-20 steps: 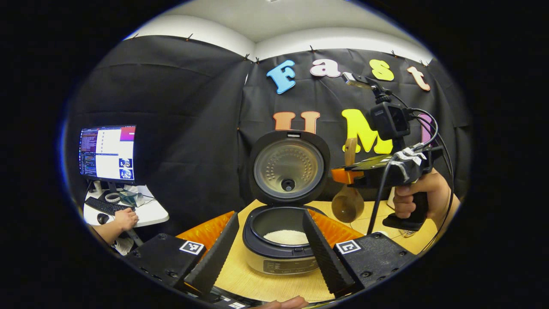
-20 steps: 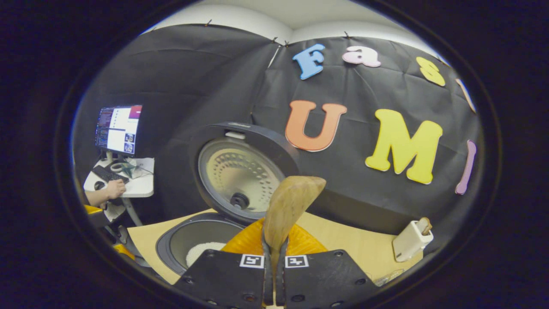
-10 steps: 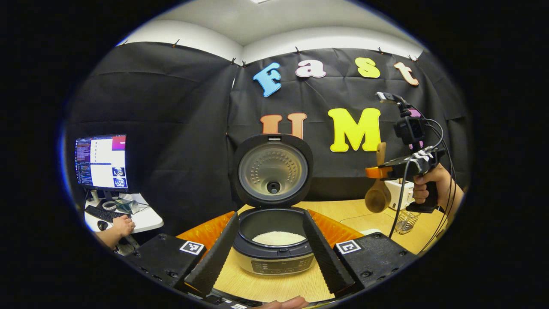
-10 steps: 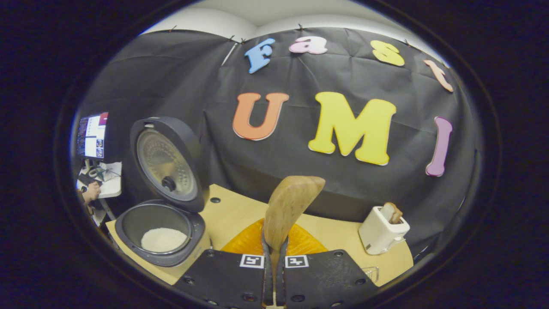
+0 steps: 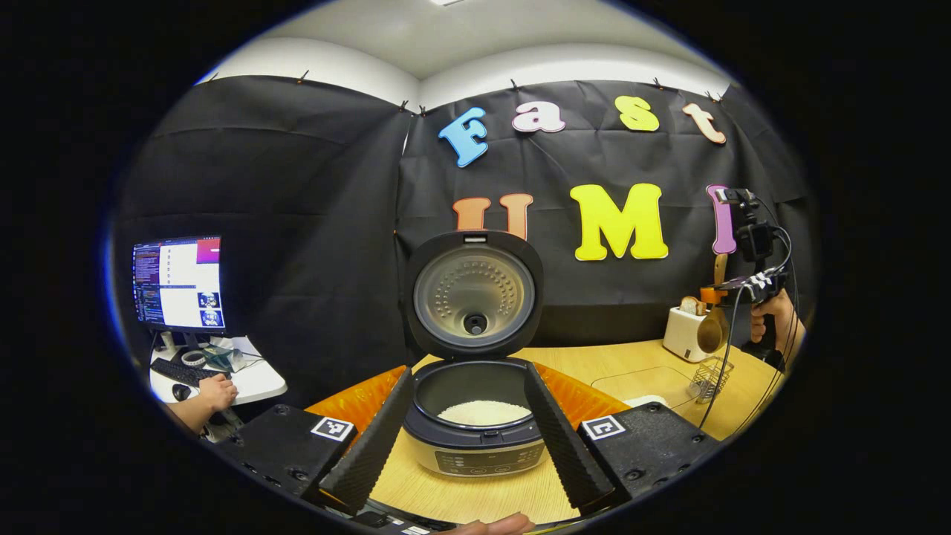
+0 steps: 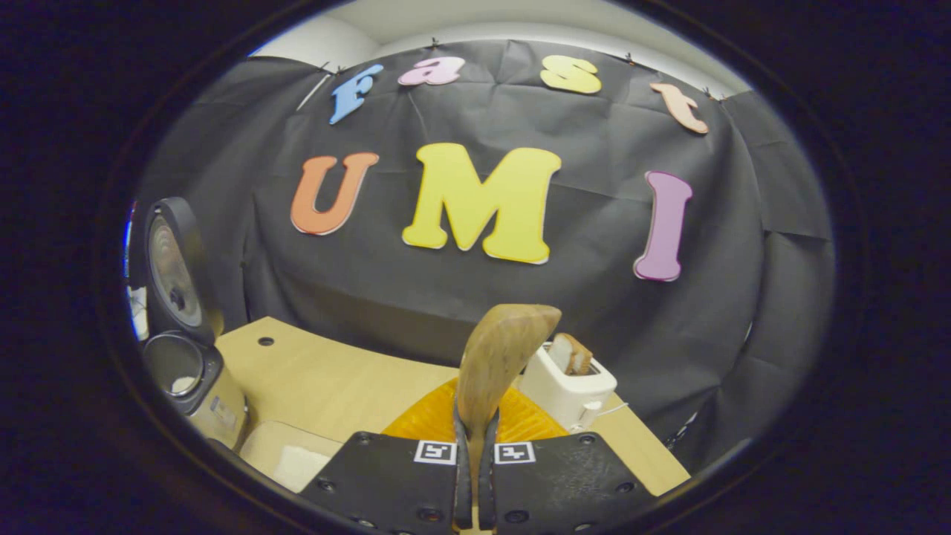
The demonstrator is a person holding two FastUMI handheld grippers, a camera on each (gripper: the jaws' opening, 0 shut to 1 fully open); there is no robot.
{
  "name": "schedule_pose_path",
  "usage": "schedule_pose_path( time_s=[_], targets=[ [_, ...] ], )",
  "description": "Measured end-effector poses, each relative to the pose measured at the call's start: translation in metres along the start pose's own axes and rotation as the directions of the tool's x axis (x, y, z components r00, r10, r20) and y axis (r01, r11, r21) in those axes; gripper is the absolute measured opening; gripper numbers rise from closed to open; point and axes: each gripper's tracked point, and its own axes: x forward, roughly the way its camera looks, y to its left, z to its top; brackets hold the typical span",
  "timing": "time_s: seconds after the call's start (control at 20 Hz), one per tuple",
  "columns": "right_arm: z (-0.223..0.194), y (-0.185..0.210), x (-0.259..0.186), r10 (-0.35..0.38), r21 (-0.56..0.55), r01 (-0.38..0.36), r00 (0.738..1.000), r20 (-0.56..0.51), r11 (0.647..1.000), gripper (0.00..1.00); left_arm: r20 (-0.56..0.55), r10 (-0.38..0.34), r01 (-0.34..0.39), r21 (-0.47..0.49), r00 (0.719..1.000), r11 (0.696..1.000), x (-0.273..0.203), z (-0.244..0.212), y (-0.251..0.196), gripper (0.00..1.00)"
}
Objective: Close the left gripper, press the button to open the rice cooker; take a wooden spoon from the chopstick holder with the right hand, scoop a spoonful of rice and pour it into the rice cooker, then put the wooden spoon back into the chopstick holder.
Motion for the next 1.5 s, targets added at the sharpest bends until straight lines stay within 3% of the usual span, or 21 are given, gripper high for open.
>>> schedule_pose_path(
  time_s=[0.05, 0.1, 0.4, 0.65, 0.8, 0.9, 1.0, 1.25, 1.5],
  targets=[
    [-0.008, -0.008, 0.003, -0.016, 0.006, 0.016, 1.000, -0.013, 1.000, 0.04, 0.000, -0.002, 0.002, 0.004, 1.000, 1.000, 0.000, 0.000, -0.001, 1.00],
    [-0.017, -0.017, 0.007, -0.028, 0.015, 0.028, 0.999, -0.018, 0.999, 0.04, 0.001, -0.005, 0.005, 0.007, 1.000, 1.000, 0.000, 0.000, -0.003, 0.95],
    [-0.059, -0.053, 0.027, -0.094, 0.103, 0.100, 0.994, -0.061, 0.990, 0.05, 0.009, -0.007, 0.007, 0.008, 1.000, 1.000, 0.000, 0.003, -0.007, 0.95],
    [-0.094, -0.057, 0.043, -0.074, 0.199, 0.102, 0.987, -0.142, 0.975, 0.05, 0.023, -0.003, 0.003, -0.026, 1.000, 1.000, -0.002, 0.008, -0.007, 0.95],
    [-0.108, -0.059, 0.043, -0.050, 0.238, 0.088, 0.986, -0.162, 0.967, 0.11, 0.031, -0.014, 0.014, -0.024, 0.999, 1.000, -0.005, 0.011, -0.014, 0.95],
    [-0.107, -0.062, 0.044, -0.054, 0.243, 0.090, 0.987, -0.154, 0.966, 0.24, 0.040, -0.019, 0.020, -0.020, 0.999, 1.000, -0.006, 0.014, -0.017, 0.95],
    [-0.097, -0.066, 0.042, -0.068, 0.237, 0.098, 0.989, -0.131, 0.967, 0.25, 0.048, -0.033, 0.034, -0.017, 0.998, 0.999, -0.010, 0.017, -0.026, 0.95],
    [-0.082, -0.072, 0.030, -0.093, 0.189, 0.110, 0.991, -0.095, 0.976, 0.84, 0.074, -0.053, 0.054, -0.005, 0.996, 0.999, -0.017, 0.025, -0.039, 0.95],
    [-0.056, -0.087, -0.008, -0.135, 0.161, 0.137, 0.991, -0.019, 0.978, 0.92, 0.073, -0.013, 0.013, -0.009, 0.997, 1.000, -0.026, 0.027, -0.034, 0.95]
  ],
)
